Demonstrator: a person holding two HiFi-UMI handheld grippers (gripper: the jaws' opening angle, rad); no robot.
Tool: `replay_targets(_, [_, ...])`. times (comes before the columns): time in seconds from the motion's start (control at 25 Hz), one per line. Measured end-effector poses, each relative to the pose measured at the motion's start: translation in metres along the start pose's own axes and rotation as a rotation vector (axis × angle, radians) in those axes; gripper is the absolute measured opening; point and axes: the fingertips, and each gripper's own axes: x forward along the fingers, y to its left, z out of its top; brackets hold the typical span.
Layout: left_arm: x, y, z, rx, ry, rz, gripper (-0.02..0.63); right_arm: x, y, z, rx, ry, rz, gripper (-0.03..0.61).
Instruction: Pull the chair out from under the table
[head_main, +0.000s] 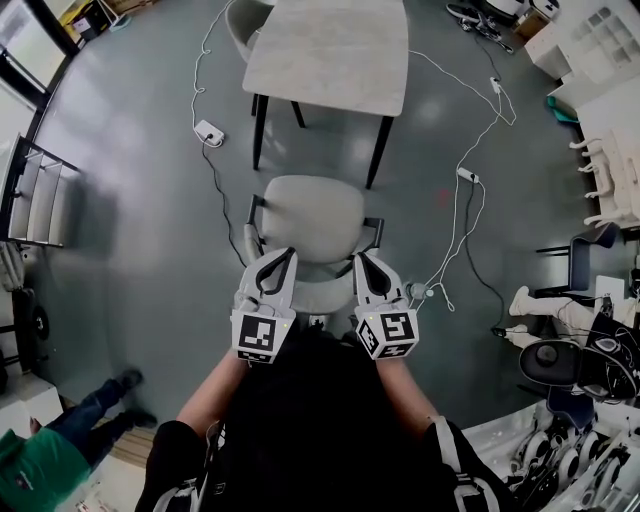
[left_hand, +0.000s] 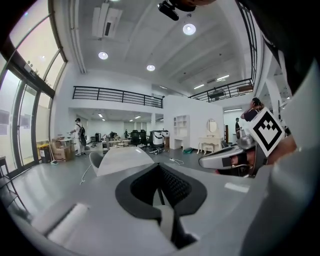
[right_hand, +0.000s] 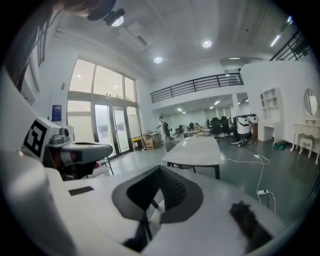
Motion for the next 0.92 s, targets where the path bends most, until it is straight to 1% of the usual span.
replay_targets(0.24, [0.001, 0.003, 0.000, -0.024, -0.005, 0.015, 0.008, 0.005, -0.002, 0.005, -0.002, -0.006, 0.001, 0.015])
replay_targets(0.64, [0.001, 0.009, -0.001, -0.043, -0.009, 0.011, 0.008, 0.014, 0.002, 0.007, -0.005, 0.000, 0.012, 0.015])
replay_targets(0.92, [0.001, 0.011, -0.005, -0.015, 0.005, 0.010, 0.008, 0.018, 0.002, 0.006, -0.011, -0.007, 0.004, 0.015])
